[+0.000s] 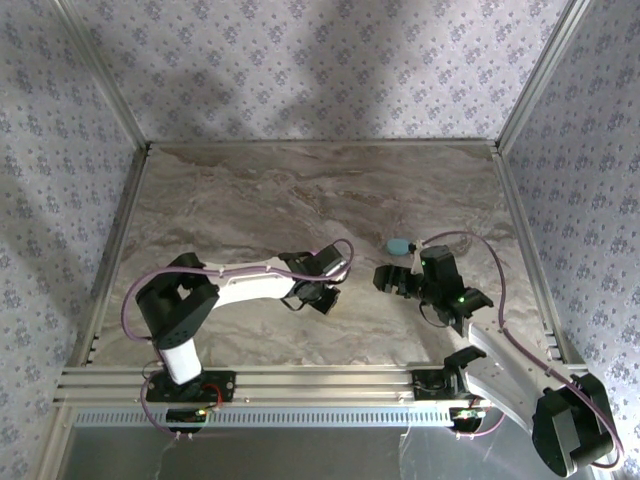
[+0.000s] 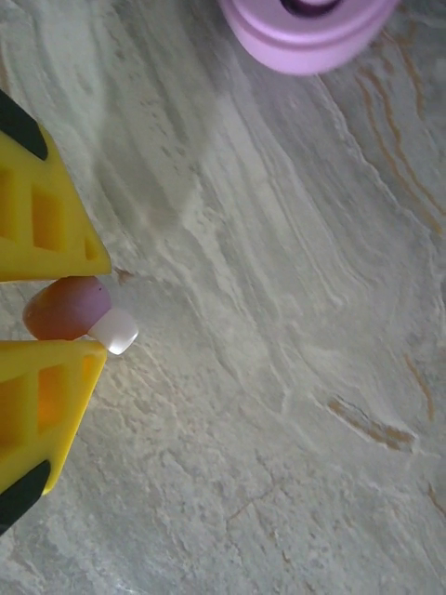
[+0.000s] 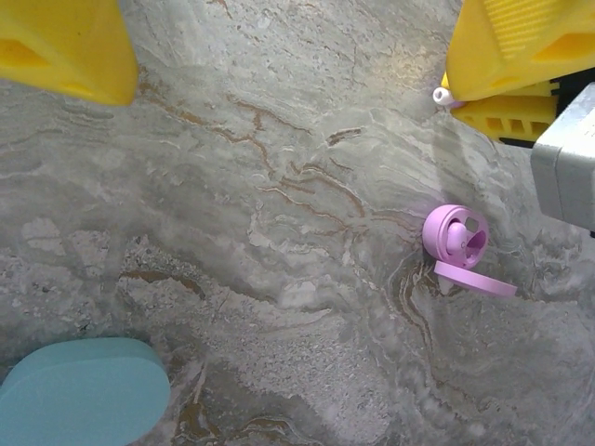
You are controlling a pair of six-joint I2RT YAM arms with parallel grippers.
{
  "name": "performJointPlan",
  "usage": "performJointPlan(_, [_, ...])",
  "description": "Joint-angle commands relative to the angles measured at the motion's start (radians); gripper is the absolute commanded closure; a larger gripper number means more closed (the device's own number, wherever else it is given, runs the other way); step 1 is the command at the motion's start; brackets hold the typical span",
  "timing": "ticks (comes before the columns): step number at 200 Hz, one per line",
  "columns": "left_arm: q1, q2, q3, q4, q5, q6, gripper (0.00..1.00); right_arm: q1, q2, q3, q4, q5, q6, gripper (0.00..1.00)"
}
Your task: Insert the wireless bluetooth earbuds into the charging case
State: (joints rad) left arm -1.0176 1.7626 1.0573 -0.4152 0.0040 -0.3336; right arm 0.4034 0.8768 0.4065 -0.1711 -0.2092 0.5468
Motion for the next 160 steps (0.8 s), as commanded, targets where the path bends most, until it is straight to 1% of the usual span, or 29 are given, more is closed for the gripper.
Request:
performJointPlan(1, [-0.009, 0.027, 0.035, -0.005, 0.03, 0.051, 0.76, -0.011, -0.006, -0.009, -0.023, -0.019, 0.013, 0.12])
performJointPlan(12, [-0.009, 0.03, 0.036, -0.006, 0.031, 0.056, 0.71, -0.014, -0.006, -0.009, -0.024, -0.022, 0.013, 0.12])
performJointPlan(24, [-0.009, 0.032, 0.038, -0.01, 0.03, 0.056, 0.67, -0.016, -0.004, -0.009, -0.024, -0.025, 0.013, 0.12])
performJointPlan(55, [-0.009, 0.02, 0.03, -0.03, -0.003, 0.046, 0.67, -0.021, -0.004, -0.008, -0.022, -0.033, 0.013, 0.12])
performJointPlan(80, [-0.007, 0.002, 0.003, -0.028, -0.023, 0.035, 0.63, -0.025, -0.002, -0.012, -0.016, -0.039, 0.016, 0.12])
performJointPlan(100, [-0.003, -0.013, -0.013, -0.033, -0.044, 0.027, 0.62, -0.025, -0.001, -0.016, -0.009, -0.045, 0.018, 0.12])
performJointPlan(132, [0.037, -0.056, -0.05, -0.017, -0.038, 0.012, 0.62, -0.027, 0.0, -0.021, -0.002, -0.05, 0.021, 0.12])
performJointPlan(160, [0.083, -0.098, -0.095, 0.016, 0.001, 0.0, 0.62, -0.029, -0.002, -0.022, 0.001, -0.054, 0.022, 0.12])
